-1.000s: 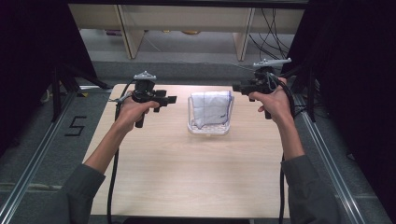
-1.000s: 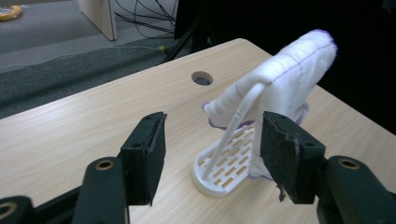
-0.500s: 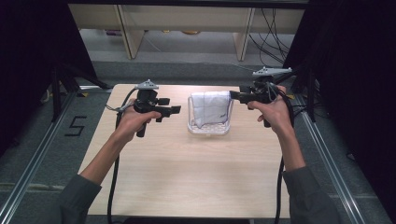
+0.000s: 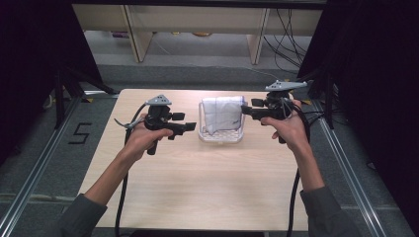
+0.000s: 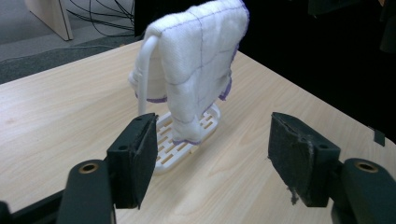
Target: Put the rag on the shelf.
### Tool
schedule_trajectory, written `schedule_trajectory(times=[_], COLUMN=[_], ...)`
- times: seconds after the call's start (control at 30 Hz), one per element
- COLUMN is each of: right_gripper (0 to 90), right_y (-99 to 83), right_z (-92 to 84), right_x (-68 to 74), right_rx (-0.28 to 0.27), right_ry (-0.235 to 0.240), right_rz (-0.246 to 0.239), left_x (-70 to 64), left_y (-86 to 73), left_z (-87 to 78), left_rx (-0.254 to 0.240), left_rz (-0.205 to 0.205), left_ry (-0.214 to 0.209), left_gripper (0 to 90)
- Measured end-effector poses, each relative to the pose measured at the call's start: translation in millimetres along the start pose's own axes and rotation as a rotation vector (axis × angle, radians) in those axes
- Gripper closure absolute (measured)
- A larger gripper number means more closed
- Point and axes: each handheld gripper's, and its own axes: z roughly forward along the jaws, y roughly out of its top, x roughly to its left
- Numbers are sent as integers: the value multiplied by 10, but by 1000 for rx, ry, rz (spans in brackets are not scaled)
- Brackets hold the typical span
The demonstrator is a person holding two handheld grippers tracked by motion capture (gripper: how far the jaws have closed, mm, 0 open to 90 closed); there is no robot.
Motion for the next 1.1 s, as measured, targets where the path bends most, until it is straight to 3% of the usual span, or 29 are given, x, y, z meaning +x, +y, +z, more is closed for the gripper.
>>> schedule_trajectory(times=[0.13,0.2,0.33,0.37,0.47,0.53,0.57,0.6,0.63,0.7,0.93,0.97,1.03,1.07,1.1], right_gripper=[454,451,447,444,441,438,436,436,435,435,434,432,431,428,426], right_y=[-57,-82,-135,-142,-174,-199,-211,-224,-239,-274,-372,-382,-402,-404,-420], right_z=[-6,-7,-4,-5,-12,-18,-29,-23,-26,-29,-24,-17,-6,-13,-3], right_x=[53,49,109,105,149,159,183,164,180,177,197,181,211,199,221], right_rx=[-6,-18,-14,-10,-18,-20,-12,-20,-23,-13,-1,-4,-9,-2,-9], right_ry=[20,14,30,32,46,41,36,39,37,36,39,34,51,47,44], right_rz=[15,-16,10,-12,11,-9,14,-17,2,-3,9,-20,12,-11,8], left_x=[-31,-54,-81,-88,-101,-111,-119,-120,-120,-128,-161,-169,-175,-183,-182], left_y=[-42,-63,-110,-126,-176,-207,-223,-229,-236,-250,-336,-345,-364,-379,-390], left_z=[-11,-15,-12,-9,4,6,8,5,1,-15,-36,-38,-41,-36,-34], left_rx=[-7,-7,6,12,14,19,16,22,17,17,2,2,4,-2,0], left_rz=[-9,4,8,18,20,24,23,24,26,18,23,25,29,25,28], left_ry=[-6,-1,2,5,-2,-6,-4,-8,-6,5,-20,-13,-19,-16,-22], left_gripper=[311,308,298,294,293,292,292,292,291,291,289,287,286,284,282])
